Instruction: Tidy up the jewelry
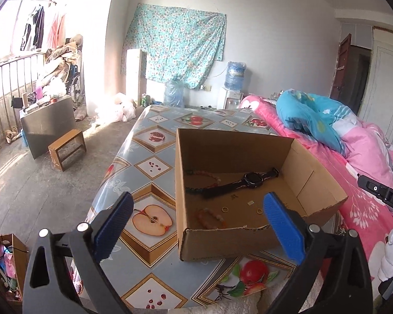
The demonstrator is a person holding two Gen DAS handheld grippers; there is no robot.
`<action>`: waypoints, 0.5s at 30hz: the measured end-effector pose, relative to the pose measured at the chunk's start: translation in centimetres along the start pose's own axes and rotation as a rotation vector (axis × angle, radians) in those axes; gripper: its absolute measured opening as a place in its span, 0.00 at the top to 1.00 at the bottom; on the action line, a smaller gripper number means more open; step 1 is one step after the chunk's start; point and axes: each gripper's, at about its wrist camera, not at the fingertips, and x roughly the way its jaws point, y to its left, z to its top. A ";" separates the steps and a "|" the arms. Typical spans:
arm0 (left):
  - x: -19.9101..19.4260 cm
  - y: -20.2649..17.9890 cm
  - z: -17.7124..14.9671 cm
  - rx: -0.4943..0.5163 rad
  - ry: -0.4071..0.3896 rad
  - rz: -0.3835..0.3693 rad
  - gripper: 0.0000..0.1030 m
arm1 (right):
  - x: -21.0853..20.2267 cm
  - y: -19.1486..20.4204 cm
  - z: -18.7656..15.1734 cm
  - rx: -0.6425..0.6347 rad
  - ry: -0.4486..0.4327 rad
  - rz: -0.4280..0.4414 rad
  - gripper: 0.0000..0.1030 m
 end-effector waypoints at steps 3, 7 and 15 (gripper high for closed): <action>-0.4 -1.1 -0.9 0.021 0.025 0.021 0.05 | -0.8 1.4 -1.1 -0.049 0.012 0.031 0.25; 0.7 -2.4 -2.7 0.034 0.126 0.001 0.05 | 0.4 2.6 -2.6 -0.058 0.106 0.060 0.24; 4.1 -3.2 -4.0 -0.004 0.279 0.085 0.05 | 4.5 3.4 -3.9 -0.060 0.259 0.041 0.24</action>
